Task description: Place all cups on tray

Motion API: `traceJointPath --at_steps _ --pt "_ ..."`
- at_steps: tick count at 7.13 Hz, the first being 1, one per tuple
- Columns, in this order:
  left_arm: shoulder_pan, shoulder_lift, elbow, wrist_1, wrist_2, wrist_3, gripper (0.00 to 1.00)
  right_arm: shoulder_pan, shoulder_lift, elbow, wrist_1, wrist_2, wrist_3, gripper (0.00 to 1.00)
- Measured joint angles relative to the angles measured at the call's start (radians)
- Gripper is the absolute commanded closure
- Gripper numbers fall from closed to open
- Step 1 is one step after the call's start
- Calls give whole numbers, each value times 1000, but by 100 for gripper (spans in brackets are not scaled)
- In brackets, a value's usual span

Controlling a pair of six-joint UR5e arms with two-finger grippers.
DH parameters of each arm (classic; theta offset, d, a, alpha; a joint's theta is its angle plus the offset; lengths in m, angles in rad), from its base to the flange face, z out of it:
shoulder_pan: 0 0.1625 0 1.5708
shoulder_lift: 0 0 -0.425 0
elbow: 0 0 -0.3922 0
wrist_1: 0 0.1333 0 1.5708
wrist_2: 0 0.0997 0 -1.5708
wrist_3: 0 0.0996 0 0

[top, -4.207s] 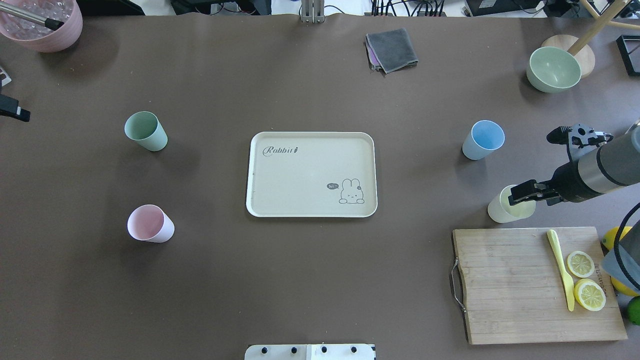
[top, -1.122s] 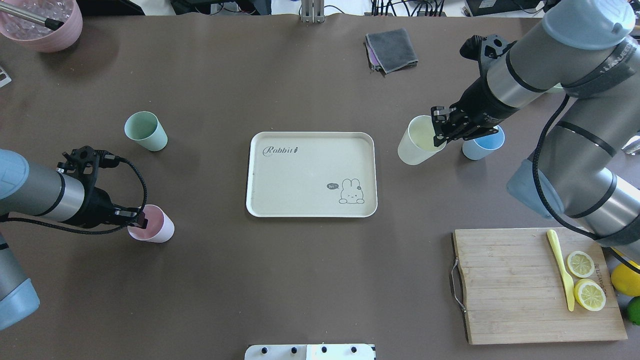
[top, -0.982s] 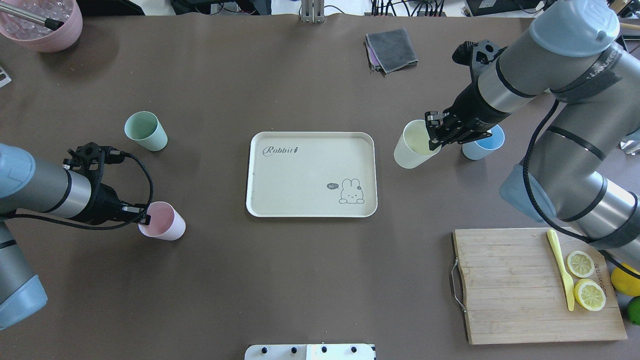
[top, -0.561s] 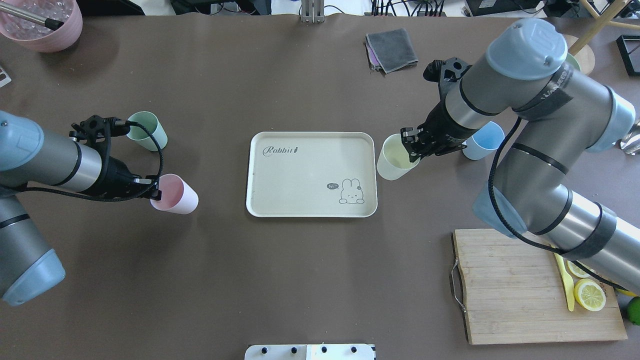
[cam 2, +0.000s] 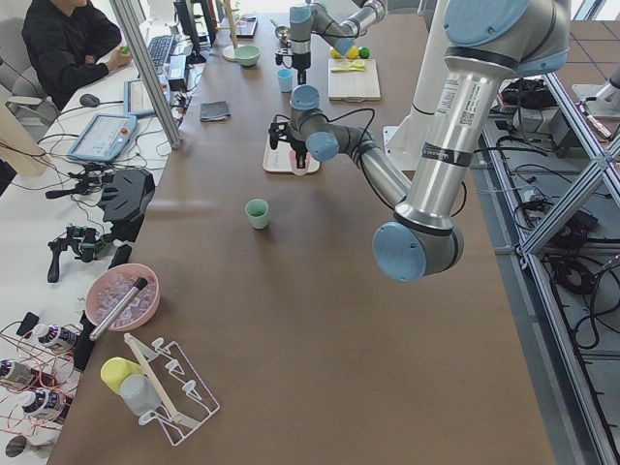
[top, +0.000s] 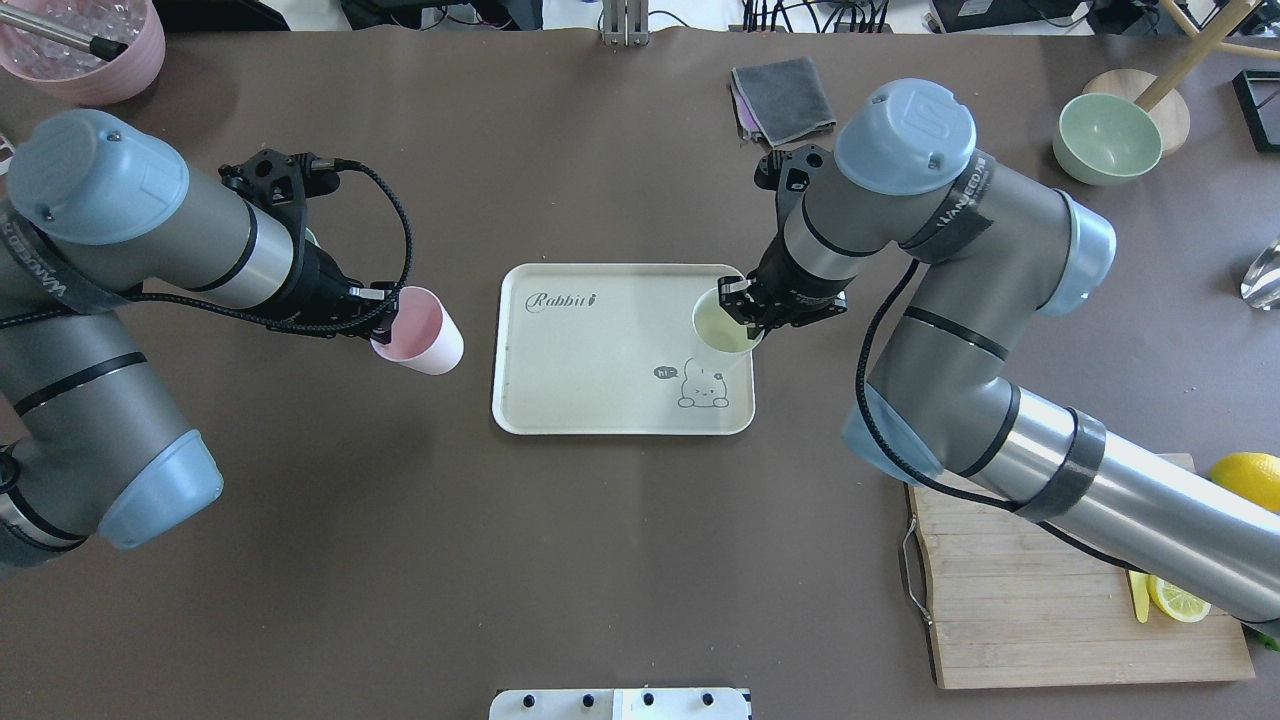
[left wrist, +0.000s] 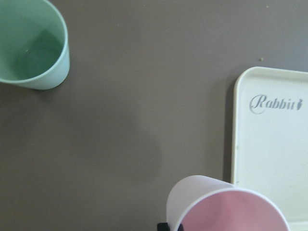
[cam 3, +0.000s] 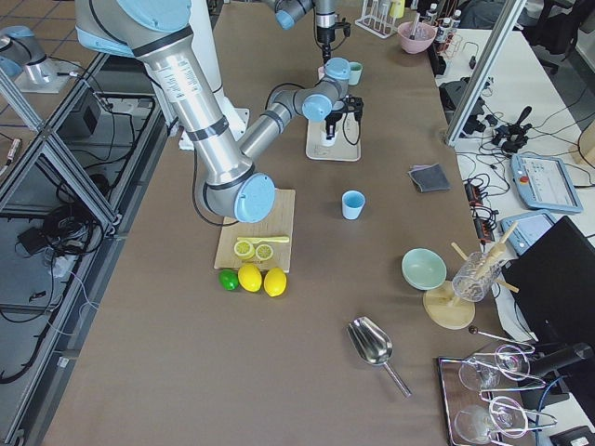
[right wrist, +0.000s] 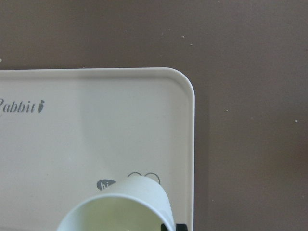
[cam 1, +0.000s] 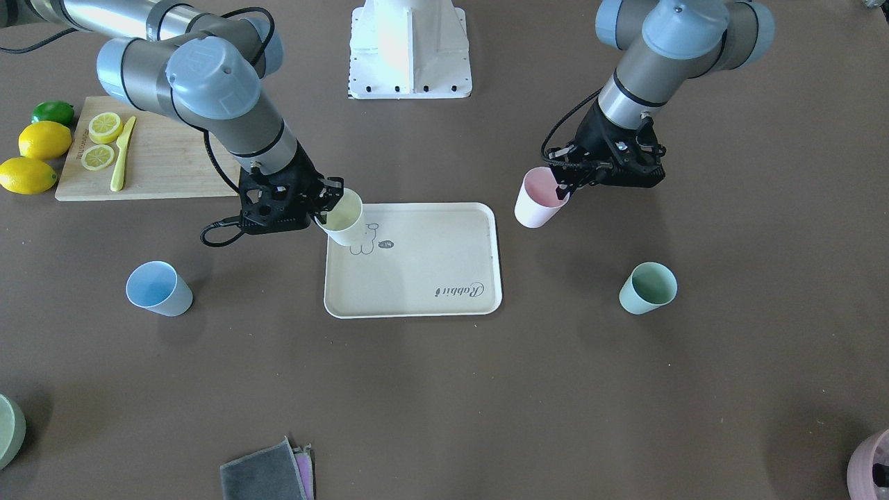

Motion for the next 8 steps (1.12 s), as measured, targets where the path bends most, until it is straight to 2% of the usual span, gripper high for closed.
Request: traceJointPath --at_steps 2,3,4,6,8 --pt "2 -27 4 16 1 -2 100 -23 36 -60 9 -27 12 100" --pt "3 -47 7 35 1 -3 100 -38 41 -75 18 -33 15 55" --pt "4 -71 9 61 2 -4 100 -48 50 -90 23 -35 23 1" --pt "9 -114 27 82 7 -42 100 -52 86 -122 26 -36 52 0" --pt "56 -173 72 84 63 -102 100 3 90 -91 16 -9 78 0"
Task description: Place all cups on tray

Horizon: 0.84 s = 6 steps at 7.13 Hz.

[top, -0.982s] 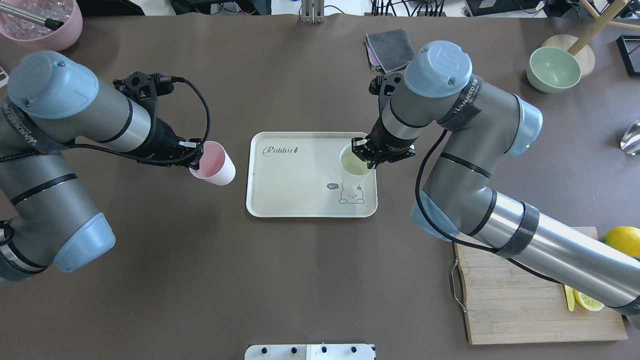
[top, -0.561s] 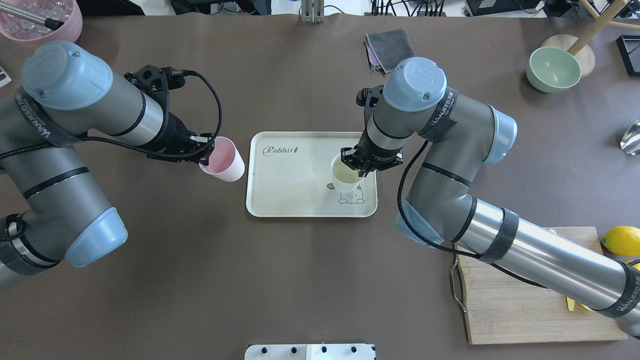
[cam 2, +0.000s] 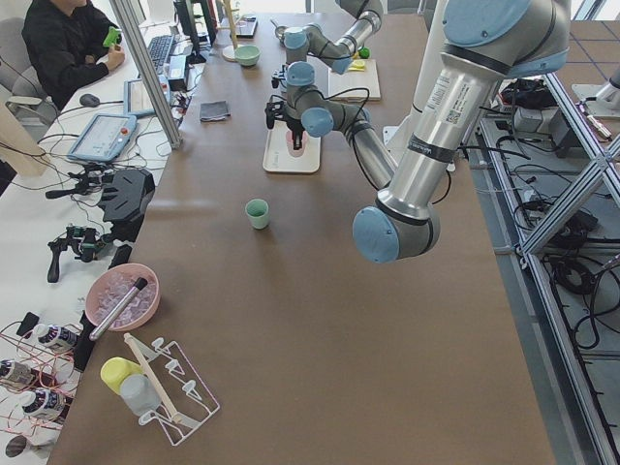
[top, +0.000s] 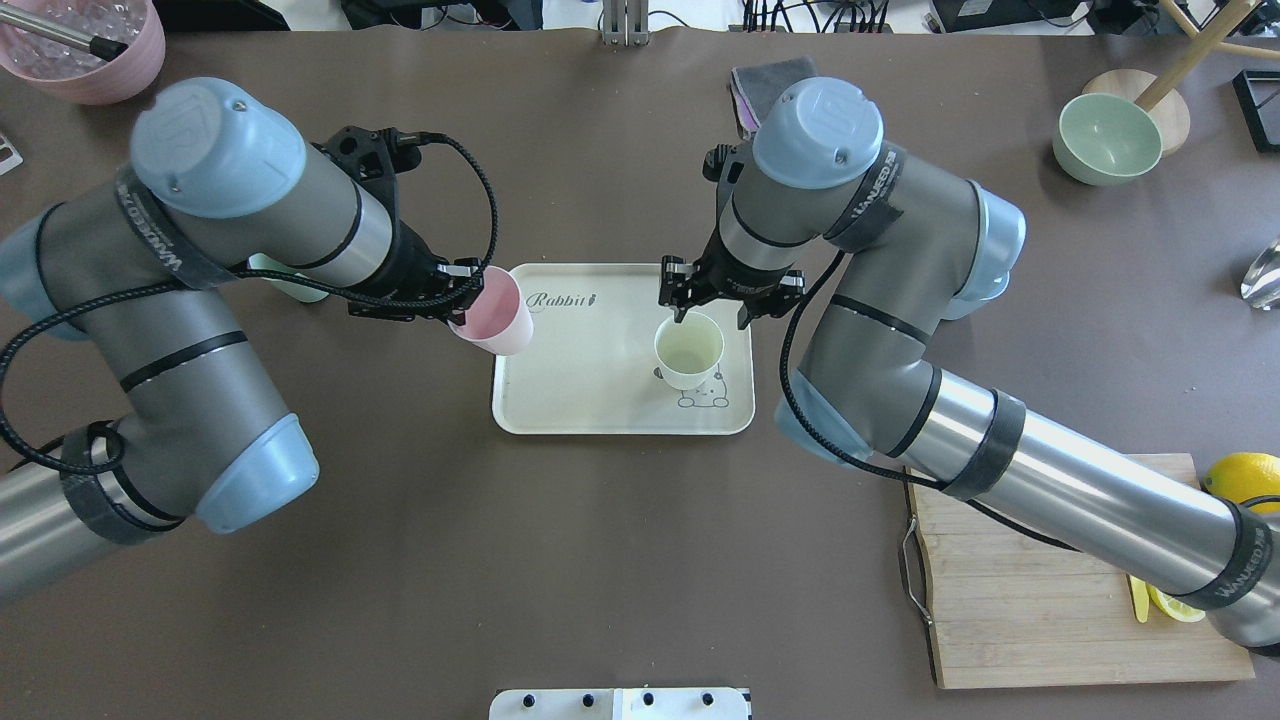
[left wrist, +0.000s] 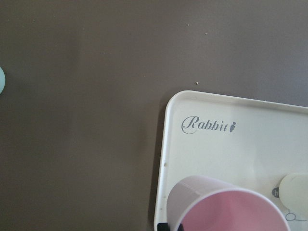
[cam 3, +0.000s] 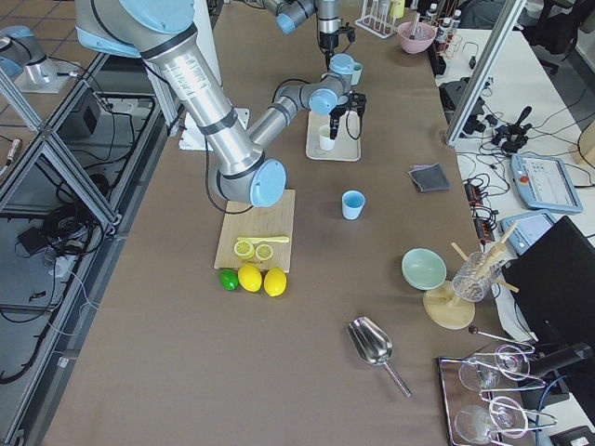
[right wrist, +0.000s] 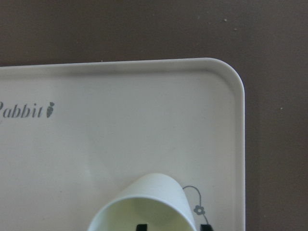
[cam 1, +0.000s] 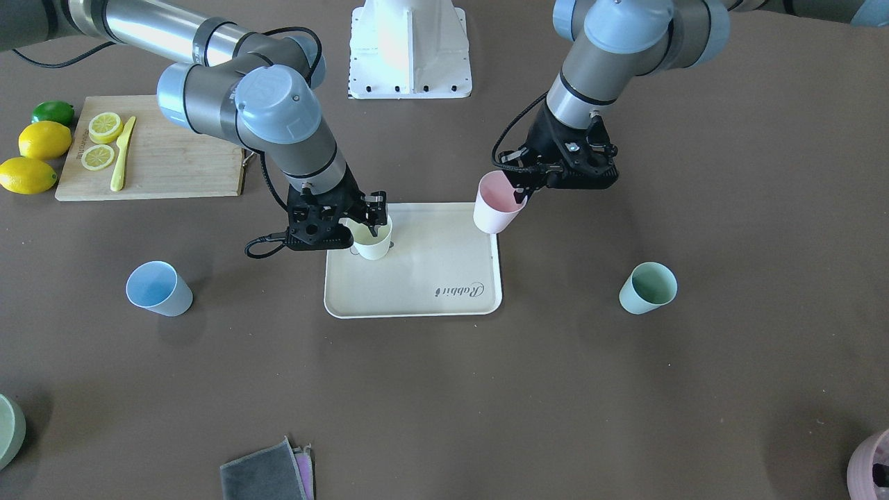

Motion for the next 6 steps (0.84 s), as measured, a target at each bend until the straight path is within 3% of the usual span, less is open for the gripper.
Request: traceJointPath --at_steps 3,6 --pt "67 -89 121 -8 91 -49 100 167 -68 81 -42 121 -87 0" --pt "93 -102 189 -15 112 -47 100 319 -187 103 -117 165 -348 0"
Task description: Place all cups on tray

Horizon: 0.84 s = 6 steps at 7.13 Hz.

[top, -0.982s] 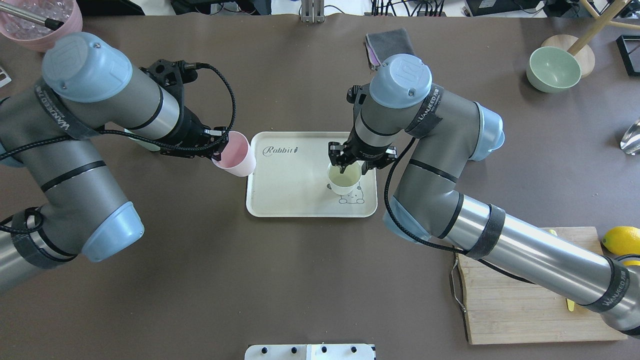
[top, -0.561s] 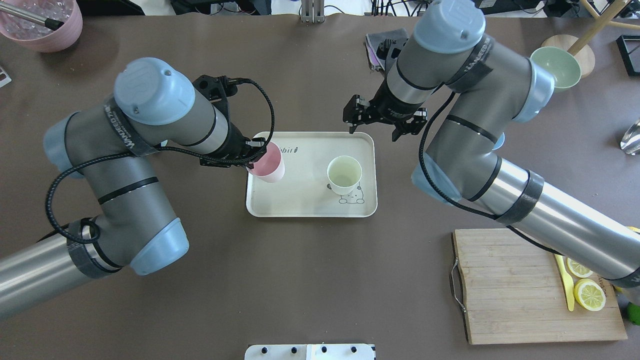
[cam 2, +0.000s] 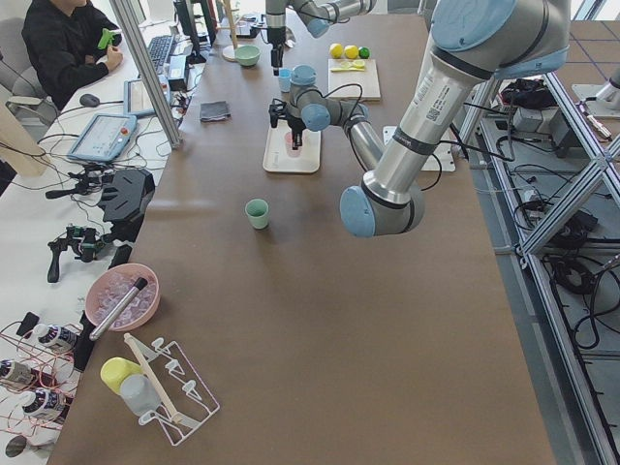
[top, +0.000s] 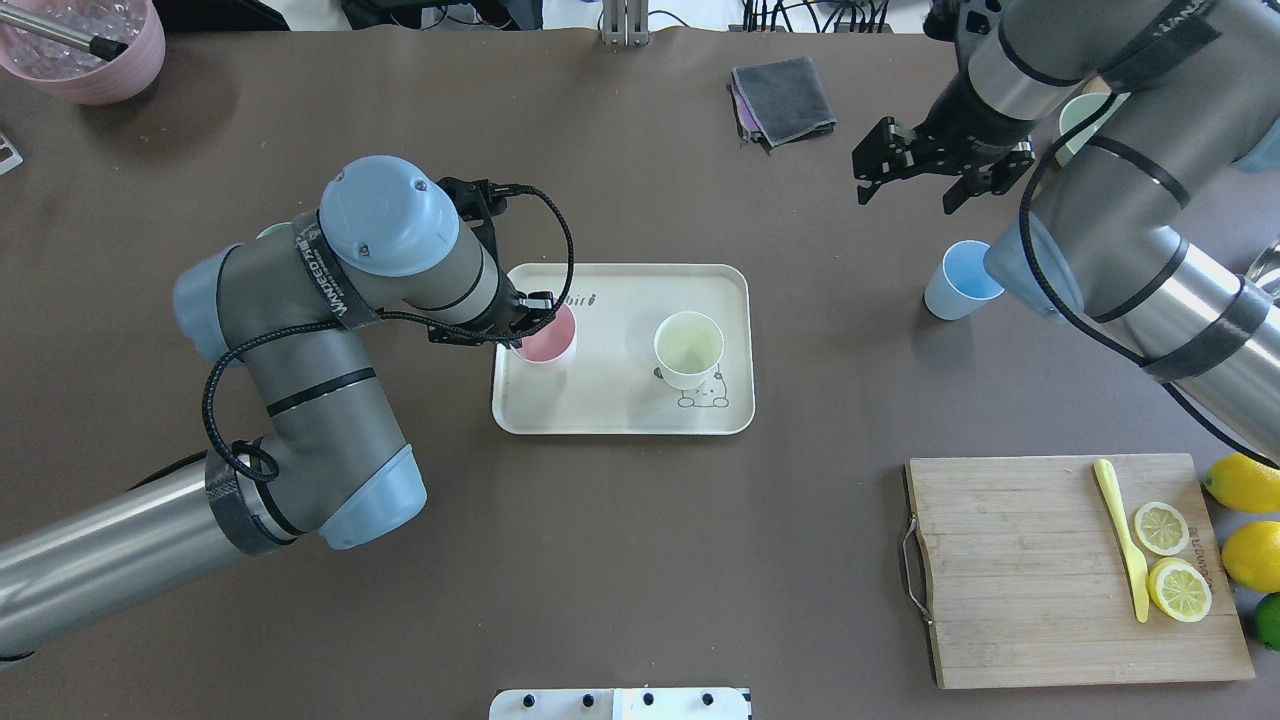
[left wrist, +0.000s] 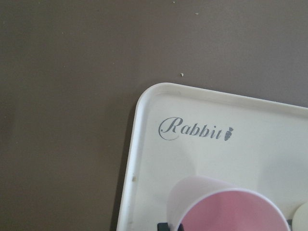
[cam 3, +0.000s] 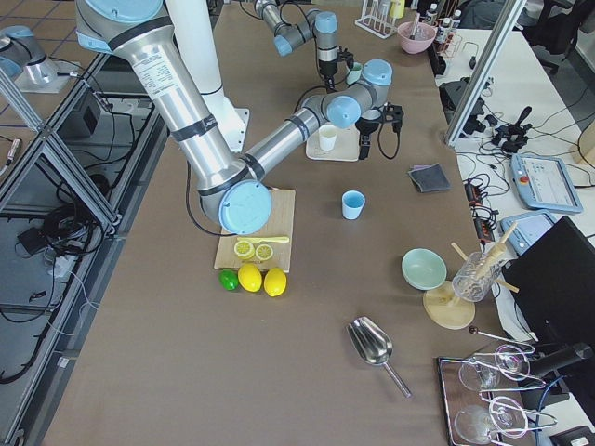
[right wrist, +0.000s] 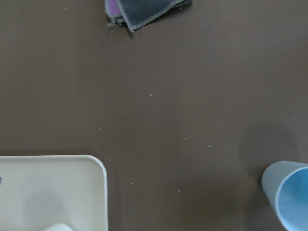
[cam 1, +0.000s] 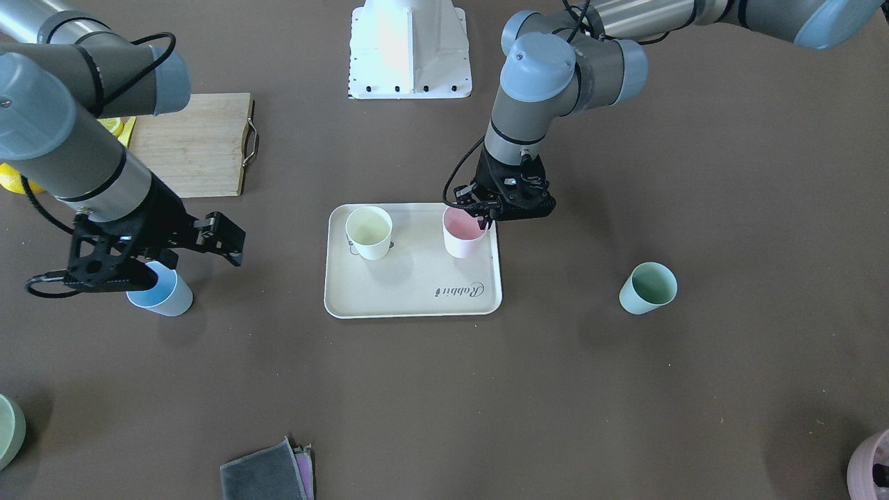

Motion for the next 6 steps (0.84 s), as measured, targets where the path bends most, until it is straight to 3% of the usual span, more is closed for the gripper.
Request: traceJointPath --at_steps 1,2,3,6 --pt "14 1 9 0 1 0 79 39 -30 -10 -15 2 -64 0" --pt "26 2 13 0 2 0 43 69 -48 -27 -26 2 -109 0" --pt "32 4 13 0 3 0 24 89 -54 -50 -32 0 -140 0" --pt "23 5 -11 -9 2 8 17 105 -48 -120 -27 -10 -172 0"
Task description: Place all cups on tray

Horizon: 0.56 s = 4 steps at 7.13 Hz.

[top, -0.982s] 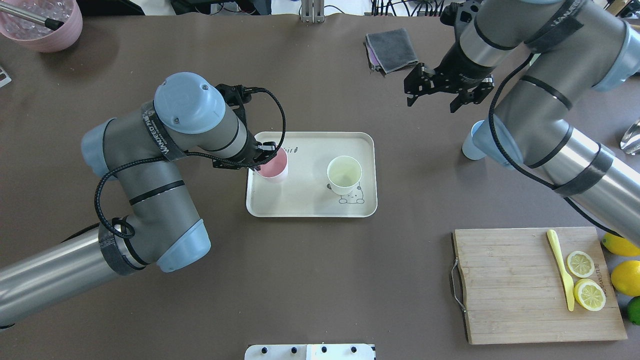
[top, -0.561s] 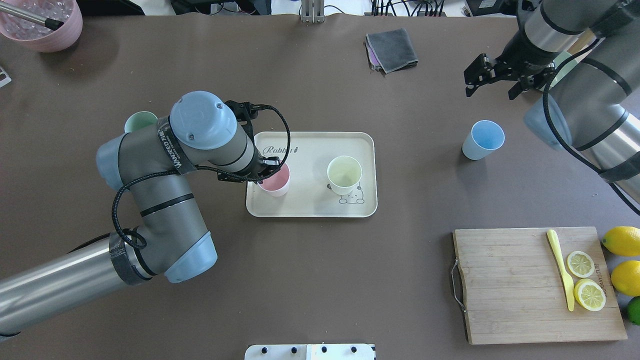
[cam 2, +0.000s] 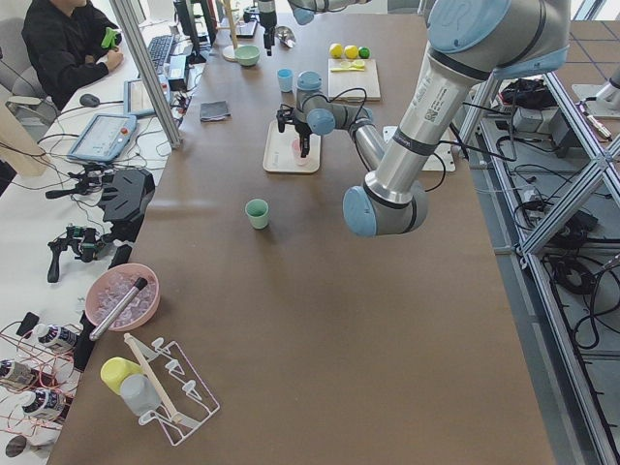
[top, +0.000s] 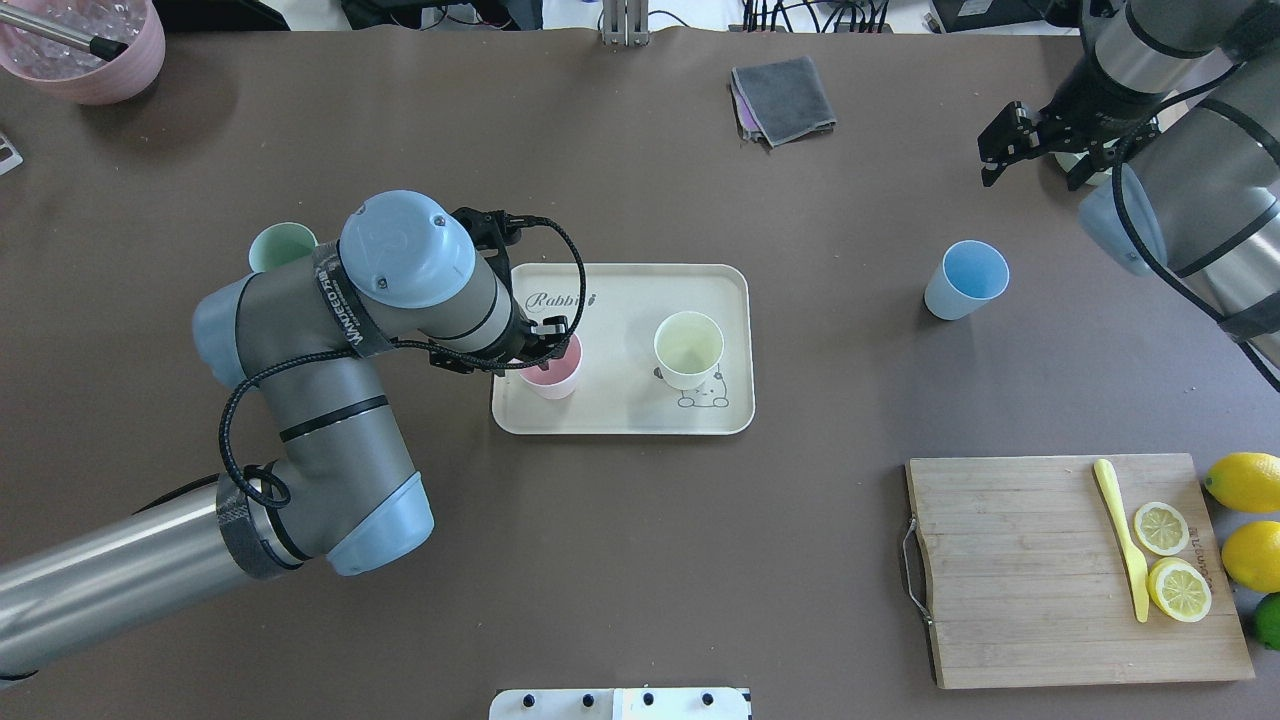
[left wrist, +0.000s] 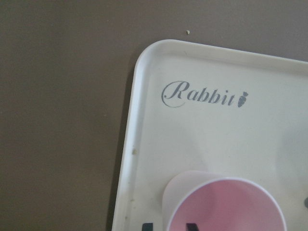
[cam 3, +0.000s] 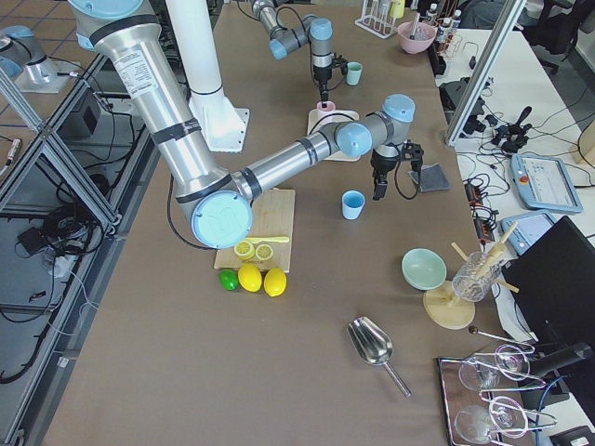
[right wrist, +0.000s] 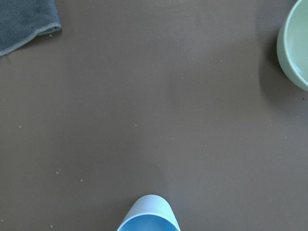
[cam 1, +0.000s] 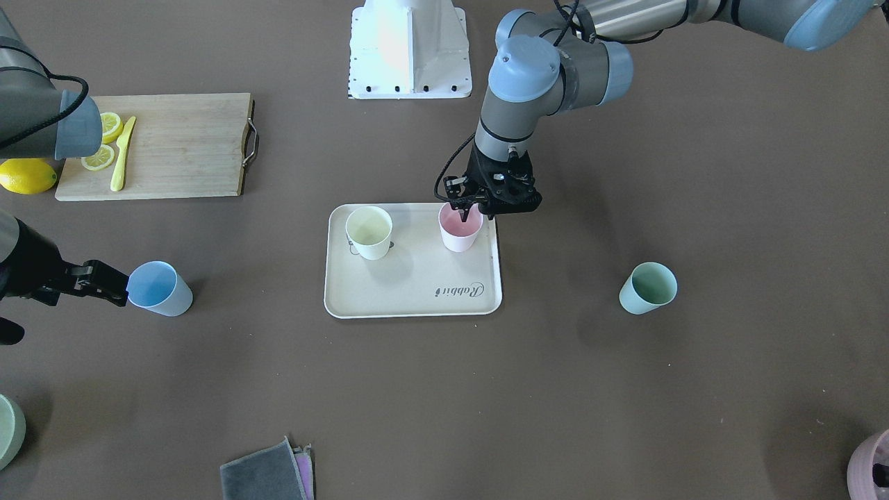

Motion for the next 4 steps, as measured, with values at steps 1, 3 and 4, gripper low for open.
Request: traceJointPath --at_steps 1,3,4 --pt "-19 1 -13 2 -3 20 17 -3 6 -32 16 -9 1 0" --pt "-67 2 -31 10 -22 58 17 -29 0 -111 128 -26 10 0" --pt "-93 2 -34 15 -46 76 17 -40 -19 -117 172 -25 17 0"
